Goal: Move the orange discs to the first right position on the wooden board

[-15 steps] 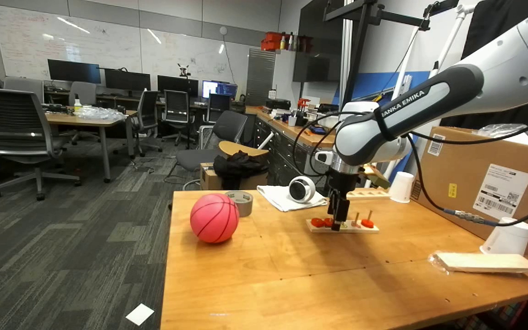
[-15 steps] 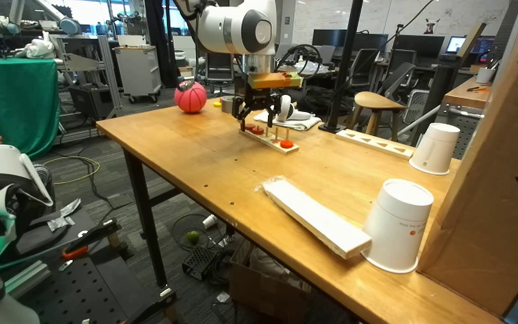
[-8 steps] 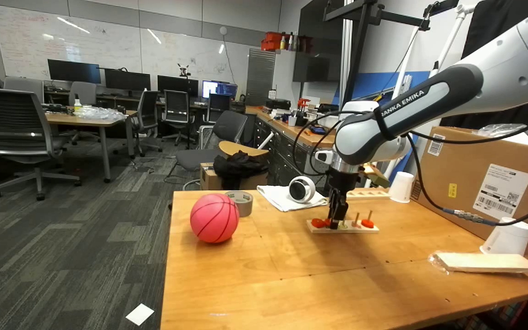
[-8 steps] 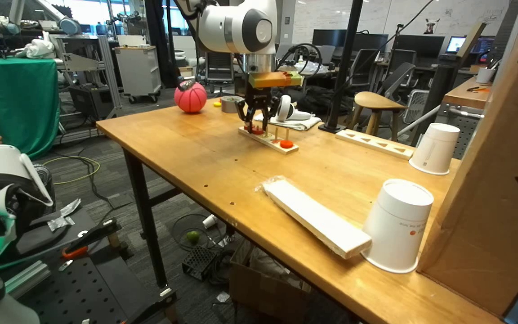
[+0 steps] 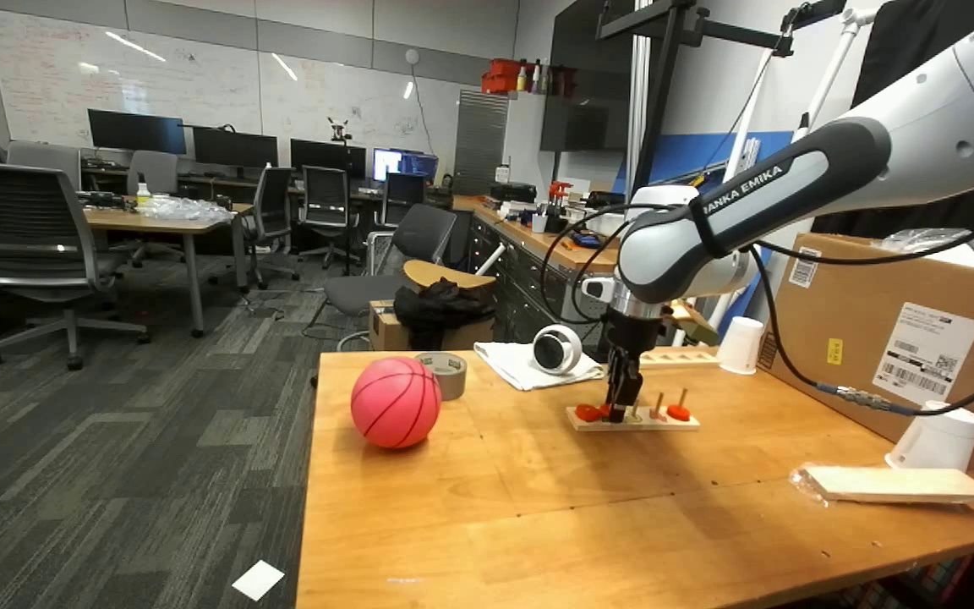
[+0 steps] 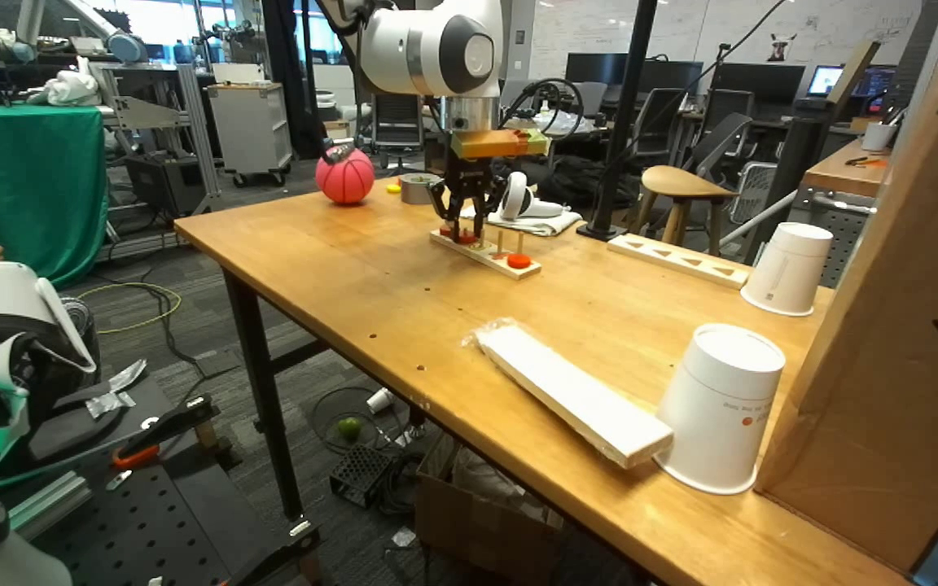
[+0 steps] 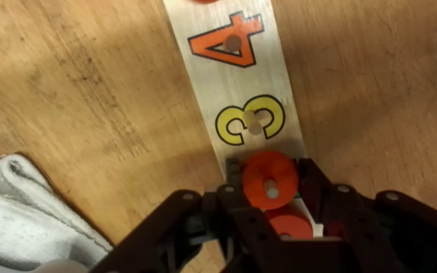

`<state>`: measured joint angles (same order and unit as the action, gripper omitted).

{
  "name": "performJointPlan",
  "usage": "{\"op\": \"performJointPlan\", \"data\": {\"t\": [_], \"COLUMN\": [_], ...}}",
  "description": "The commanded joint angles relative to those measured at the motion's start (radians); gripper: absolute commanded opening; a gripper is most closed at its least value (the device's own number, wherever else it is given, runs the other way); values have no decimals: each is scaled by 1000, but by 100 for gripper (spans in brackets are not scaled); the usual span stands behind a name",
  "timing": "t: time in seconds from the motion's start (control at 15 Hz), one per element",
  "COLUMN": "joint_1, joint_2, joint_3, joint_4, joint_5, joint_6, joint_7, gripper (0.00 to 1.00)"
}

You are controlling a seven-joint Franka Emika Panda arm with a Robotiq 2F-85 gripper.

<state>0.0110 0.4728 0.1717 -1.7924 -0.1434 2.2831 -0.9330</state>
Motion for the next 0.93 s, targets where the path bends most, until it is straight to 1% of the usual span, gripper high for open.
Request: {"op": "performJointPlan", "data": {"t": [0.0, 0.27, 0.53, 0.87], "joint_1": [16, 8, 4, -6], "joint_2": [-24, -65, -105, -130], "joint_3": [-21, -46, -98, -132], "joint_4": [25, 30, 19, 3], "joint_5": [-21, -31, -75, -81], "joint_6": [-39, -62, -97, -124], "joint_7": [11, 26, 84, 153], "gripper": [17, 17, 17, 17]}}
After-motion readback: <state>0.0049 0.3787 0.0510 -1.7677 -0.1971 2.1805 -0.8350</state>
